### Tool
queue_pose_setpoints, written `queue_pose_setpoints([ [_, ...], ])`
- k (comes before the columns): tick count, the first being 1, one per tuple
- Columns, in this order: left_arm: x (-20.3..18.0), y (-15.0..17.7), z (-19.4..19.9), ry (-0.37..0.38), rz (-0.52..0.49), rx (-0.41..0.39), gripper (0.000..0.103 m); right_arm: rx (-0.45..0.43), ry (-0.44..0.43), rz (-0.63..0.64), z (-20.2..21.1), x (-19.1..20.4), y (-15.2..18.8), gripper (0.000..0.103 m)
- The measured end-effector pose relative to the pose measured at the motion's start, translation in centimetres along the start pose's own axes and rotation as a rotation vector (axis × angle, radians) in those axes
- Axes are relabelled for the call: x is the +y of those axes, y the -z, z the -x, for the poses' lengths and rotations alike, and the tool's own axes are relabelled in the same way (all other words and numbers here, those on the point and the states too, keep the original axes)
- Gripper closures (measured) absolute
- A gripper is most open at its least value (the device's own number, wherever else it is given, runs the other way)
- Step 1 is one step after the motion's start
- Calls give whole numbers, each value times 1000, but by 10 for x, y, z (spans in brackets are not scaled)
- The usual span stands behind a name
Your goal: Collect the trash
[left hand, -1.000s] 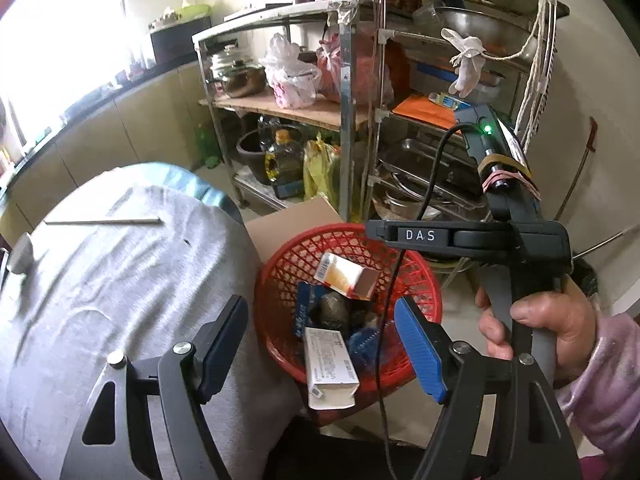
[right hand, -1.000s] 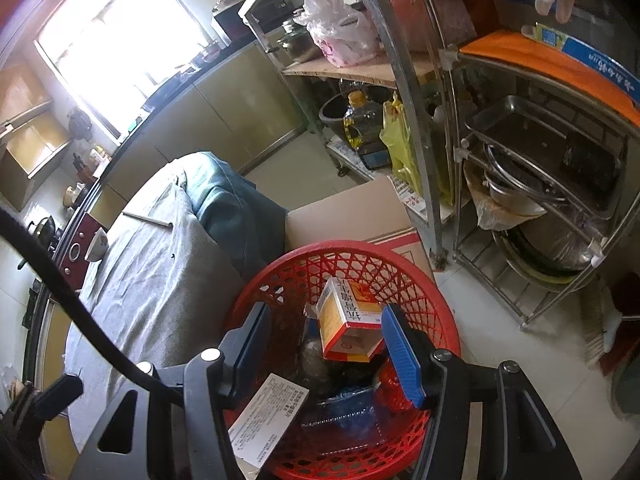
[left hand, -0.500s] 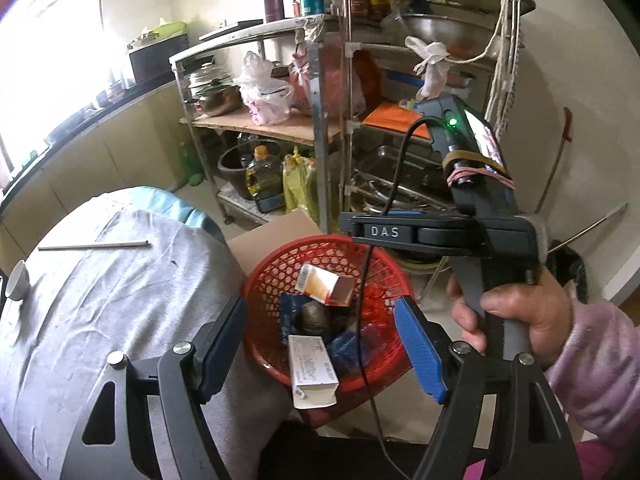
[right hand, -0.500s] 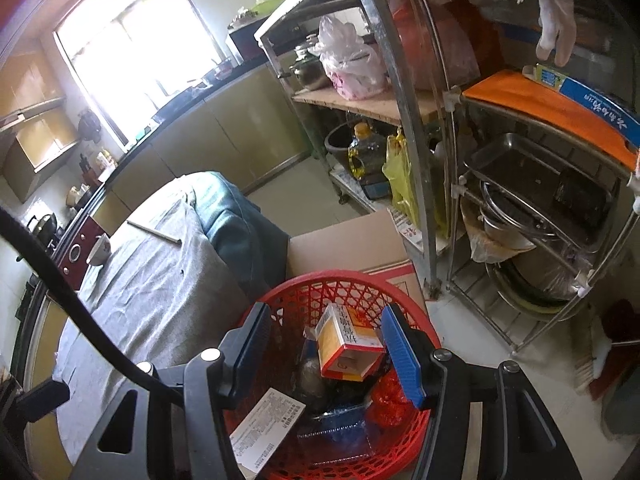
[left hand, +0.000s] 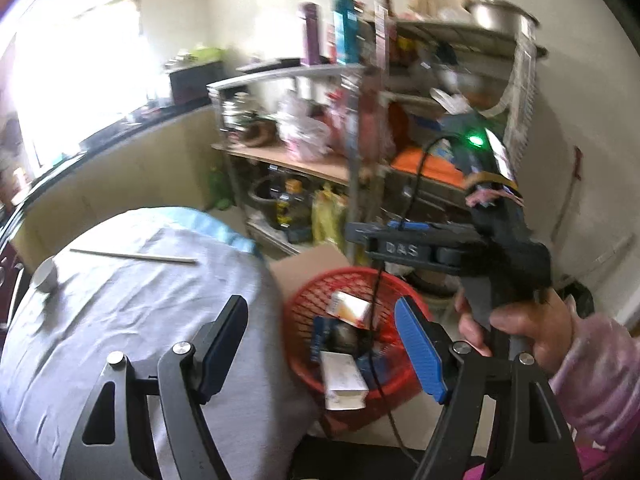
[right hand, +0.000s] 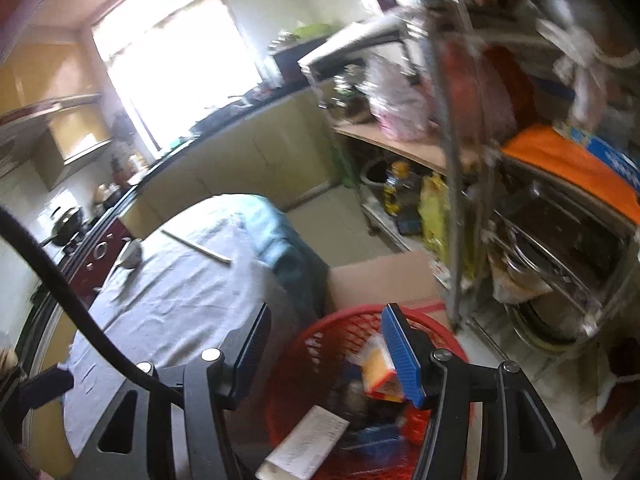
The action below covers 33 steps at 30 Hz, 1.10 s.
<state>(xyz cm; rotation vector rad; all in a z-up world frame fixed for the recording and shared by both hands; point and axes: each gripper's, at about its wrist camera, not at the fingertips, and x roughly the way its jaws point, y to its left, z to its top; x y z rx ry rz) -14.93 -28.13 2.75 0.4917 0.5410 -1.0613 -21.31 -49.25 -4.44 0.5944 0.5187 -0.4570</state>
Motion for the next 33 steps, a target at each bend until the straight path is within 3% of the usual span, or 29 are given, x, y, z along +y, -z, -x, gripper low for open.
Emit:
queue_pose_setpoints([
  [4,36,6,22,-153,76,-46,26,-16,-65,83,2,43,-5,39],
  [10,101,29,52,-400,208,-53,26,8,-196,214,-11,127,-2,39],
  [20,199,88,111,-716,435,-30,26,43,-416,401,-17,265,39,39],
  [25,213,105,129,-800,453,-27,26,43,-468,446,-12,305,62,39],
  [33,227,113,141,-811,458,-31,26,66,-475,484,-14,326,77,39],
])
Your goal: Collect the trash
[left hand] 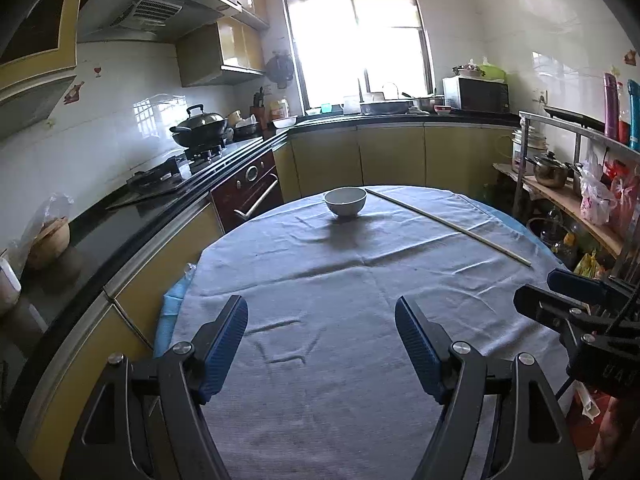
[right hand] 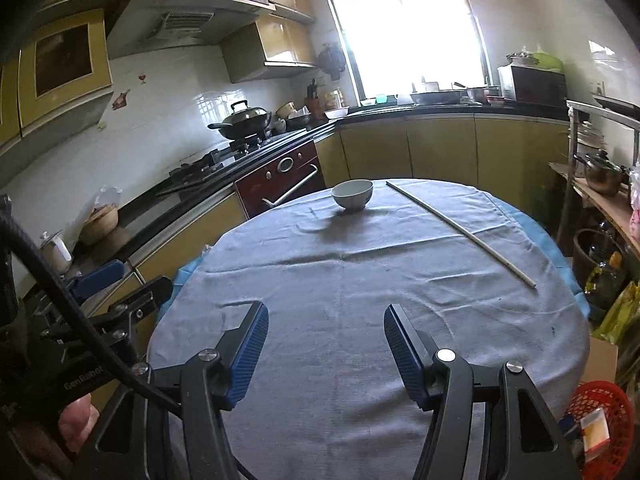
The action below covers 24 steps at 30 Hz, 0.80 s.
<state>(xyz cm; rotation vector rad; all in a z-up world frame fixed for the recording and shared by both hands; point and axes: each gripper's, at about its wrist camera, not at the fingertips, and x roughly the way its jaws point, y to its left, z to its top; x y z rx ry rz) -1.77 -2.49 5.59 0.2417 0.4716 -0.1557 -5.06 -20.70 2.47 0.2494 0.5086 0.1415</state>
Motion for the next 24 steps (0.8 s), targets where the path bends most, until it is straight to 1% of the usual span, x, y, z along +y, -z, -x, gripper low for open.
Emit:
queue_pose_setpoints([
  [24,11,1,2,12,32,-2,26,-16,71,29,20,16,5,39],
])
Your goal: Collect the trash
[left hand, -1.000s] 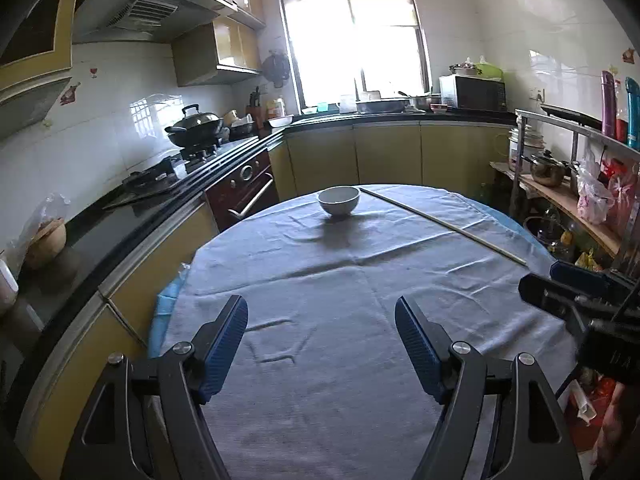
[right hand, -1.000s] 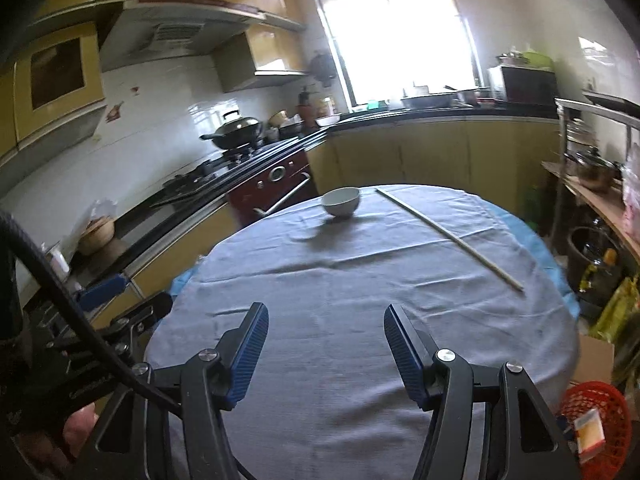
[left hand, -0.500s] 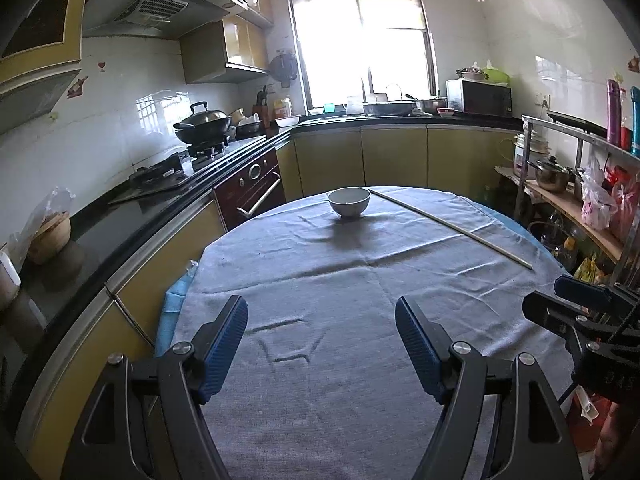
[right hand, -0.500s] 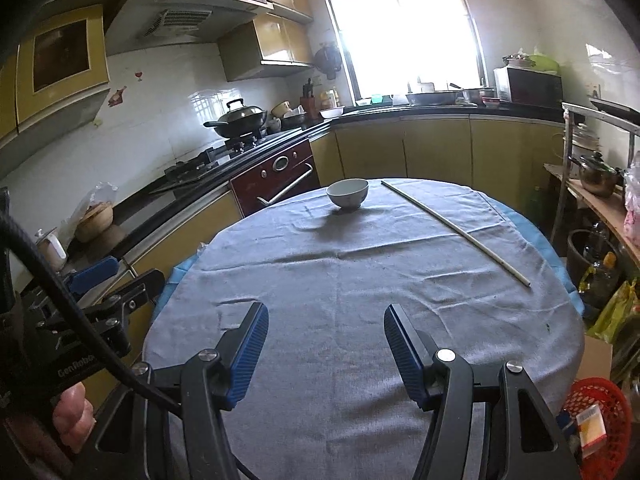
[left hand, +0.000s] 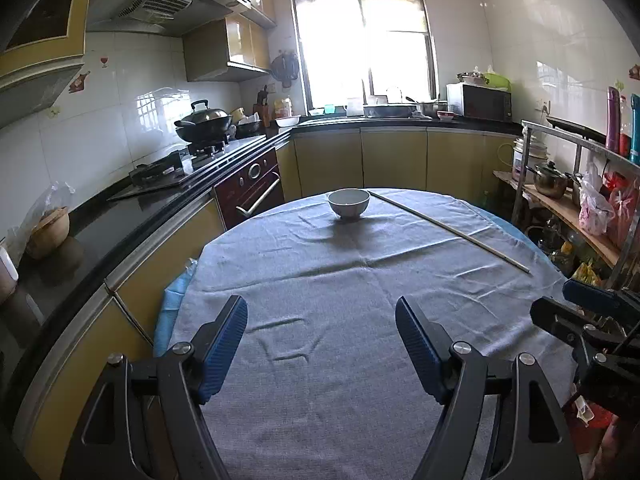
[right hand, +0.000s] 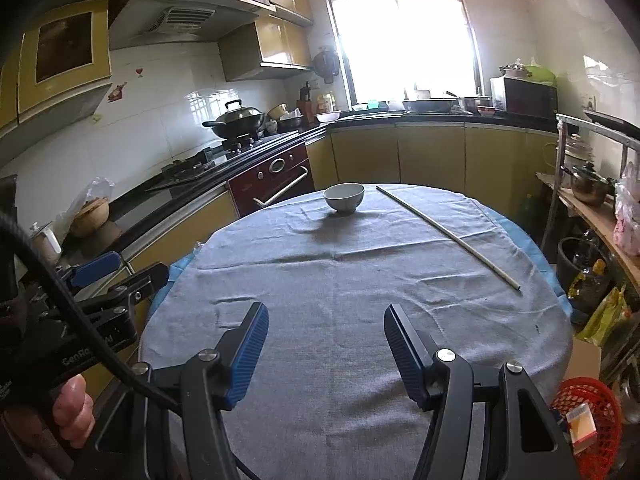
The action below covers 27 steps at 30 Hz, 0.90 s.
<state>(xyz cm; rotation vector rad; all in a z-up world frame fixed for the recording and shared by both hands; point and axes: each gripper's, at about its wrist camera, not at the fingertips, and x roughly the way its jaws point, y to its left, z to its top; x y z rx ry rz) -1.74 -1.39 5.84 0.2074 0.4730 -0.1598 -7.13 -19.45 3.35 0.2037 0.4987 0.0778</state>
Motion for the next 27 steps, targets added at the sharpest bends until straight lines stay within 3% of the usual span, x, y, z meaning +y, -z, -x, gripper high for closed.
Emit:
queue_pose_setpoints([
  [27,-23,-4,-18,85,-57,0,26,-1,155,-53,21,-16,10,39],
])
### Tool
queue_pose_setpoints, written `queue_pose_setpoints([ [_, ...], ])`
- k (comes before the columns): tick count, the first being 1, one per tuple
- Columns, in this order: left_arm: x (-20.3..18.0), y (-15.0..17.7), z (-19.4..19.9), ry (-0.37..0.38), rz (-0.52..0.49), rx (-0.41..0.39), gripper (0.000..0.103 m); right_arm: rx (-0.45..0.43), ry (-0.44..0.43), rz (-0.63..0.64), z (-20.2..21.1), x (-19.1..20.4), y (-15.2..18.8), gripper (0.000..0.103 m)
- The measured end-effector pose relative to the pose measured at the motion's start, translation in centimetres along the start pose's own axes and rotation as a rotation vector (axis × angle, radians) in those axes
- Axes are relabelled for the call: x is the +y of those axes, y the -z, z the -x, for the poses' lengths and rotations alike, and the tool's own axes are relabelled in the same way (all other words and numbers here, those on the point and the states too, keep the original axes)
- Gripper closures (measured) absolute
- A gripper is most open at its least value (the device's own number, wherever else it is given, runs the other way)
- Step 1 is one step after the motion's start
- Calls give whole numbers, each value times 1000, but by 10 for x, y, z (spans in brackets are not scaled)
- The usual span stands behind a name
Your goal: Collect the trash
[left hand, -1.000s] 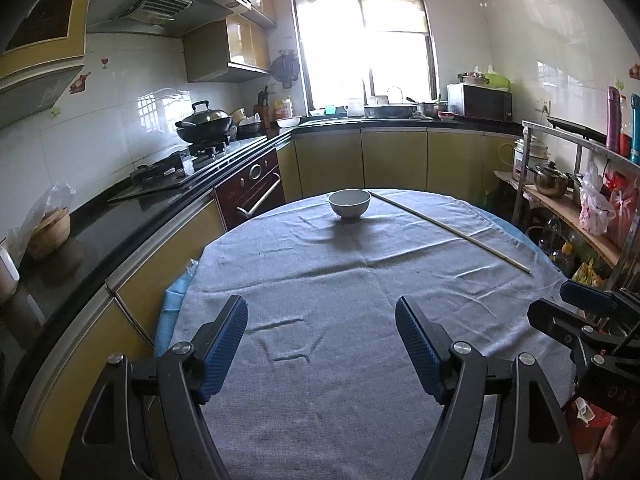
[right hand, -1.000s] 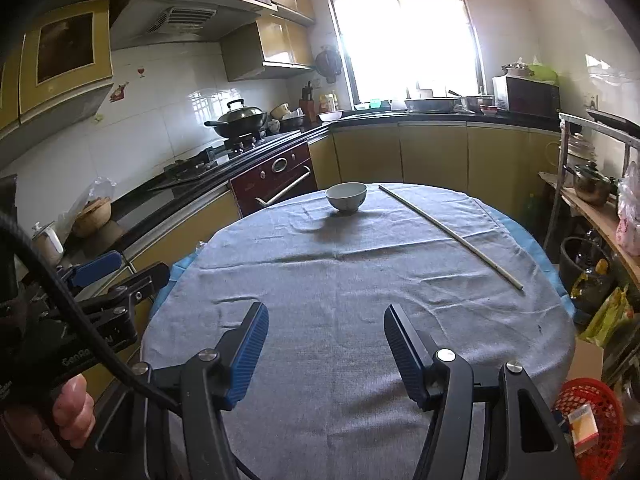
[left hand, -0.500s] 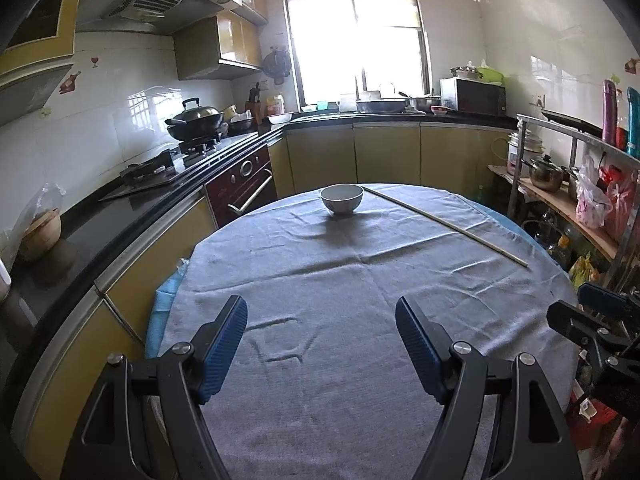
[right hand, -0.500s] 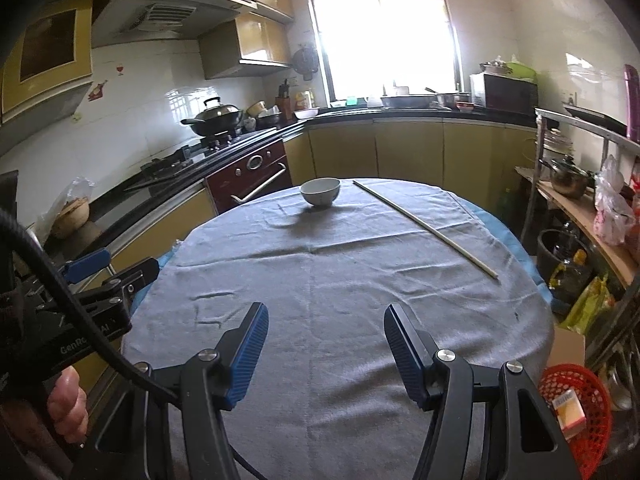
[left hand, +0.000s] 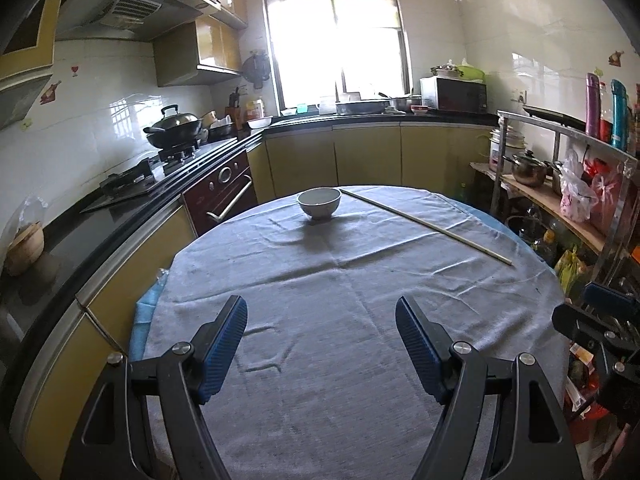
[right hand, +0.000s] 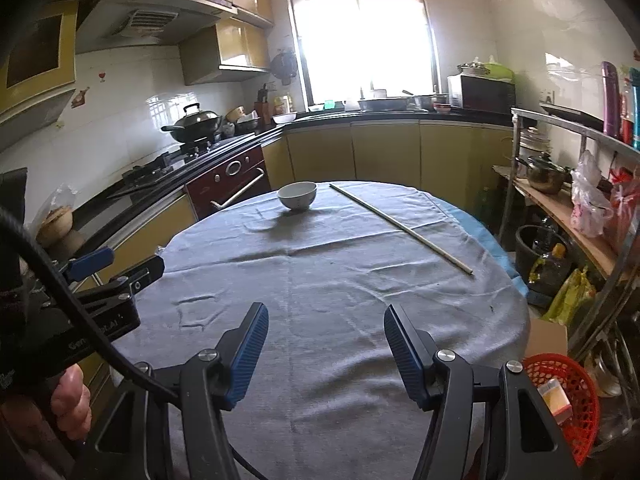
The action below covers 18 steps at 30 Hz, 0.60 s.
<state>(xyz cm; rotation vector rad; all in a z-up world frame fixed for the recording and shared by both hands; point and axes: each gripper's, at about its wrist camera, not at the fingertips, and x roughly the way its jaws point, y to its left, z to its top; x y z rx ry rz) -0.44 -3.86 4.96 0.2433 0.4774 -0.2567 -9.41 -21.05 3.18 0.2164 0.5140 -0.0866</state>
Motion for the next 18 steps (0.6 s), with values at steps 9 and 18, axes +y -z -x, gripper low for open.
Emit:
queue_pose_setpoints([
  [9,1,0,-14,-14,0,30,26,12,-18,2,-15,1,-4,38],
  [18,6,3,-51,-29,9,92,25,55,-38,-29,-54,-10,-5,37],
])
